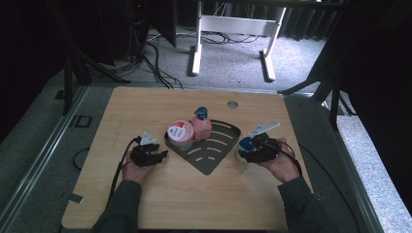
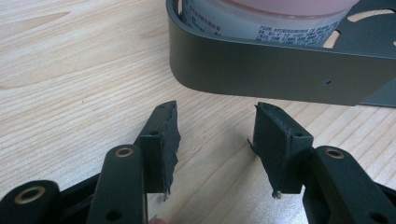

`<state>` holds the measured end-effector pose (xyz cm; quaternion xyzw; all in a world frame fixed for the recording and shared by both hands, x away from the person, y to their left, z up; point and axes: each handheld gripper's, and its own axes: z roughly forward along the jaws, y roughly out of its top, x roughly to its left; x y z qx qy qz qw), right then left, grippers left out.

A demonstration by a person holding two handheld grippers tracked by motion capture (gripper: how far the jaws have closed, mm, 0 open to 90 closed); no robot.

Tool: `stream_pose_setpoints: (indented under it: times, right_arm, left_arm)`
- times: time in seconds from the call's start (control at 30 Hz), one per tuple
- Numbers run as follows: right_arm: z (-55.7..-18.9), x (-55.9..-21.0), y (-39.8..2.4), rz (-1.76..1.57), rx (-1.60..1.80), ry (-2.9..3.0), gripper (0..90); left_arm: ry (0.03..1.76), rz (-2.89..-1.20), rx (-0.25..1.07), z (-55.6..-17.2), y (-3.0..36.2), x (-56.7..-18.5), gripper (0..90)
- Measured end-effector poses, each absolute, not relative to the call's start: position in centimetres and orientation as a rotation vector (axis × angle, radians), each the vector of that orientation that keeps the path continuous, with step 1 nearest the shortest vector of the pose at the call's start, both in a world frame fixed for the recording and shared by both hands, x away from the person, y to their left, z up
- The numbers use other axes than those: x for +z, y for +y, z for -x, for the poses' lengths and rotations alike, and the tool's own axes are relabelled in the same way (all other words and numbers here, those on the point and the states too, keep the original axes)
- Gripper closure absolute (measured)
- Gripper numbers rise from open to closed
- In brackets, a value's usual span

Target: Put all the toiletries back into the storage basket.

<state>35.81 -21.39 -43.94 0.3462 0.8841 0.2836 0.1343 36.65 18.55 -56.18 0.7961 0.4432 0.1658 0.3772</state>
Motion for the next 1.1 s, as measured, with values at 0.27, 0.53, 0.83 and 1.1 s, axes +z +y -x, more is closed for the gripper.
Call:
stream_pose_setpoints:
  times: [0.27,0.53,0.83,1.1]
  right_arm:
    - [-36.3,-44.0,-20.7,-1.024,0.754,2.598,48.4]
    - [-36.7,-44.1,-19.8,-1.031,0.694,2.620,48.2]
    - [-37.2,-44.8,-19.3,-1.051,0.608,2.656,48.1]
    - [-37.4,-44.9,-19.0,-1.054,0.552,2.675,47.8]
  left_arm:
    - [1.135,-2.032,0.422,-36.7,18.5,-56.2,50.3]
    - [1.135,-2.032,0.422,-36.7,18.5,-56.2,50.2]
    - [1.135,-2.031,0.423,-36.7,18.5,-56.2,50.2]
    - [1.134,-2.032,0.422,-36.7,18.5,-56.2,50.2]
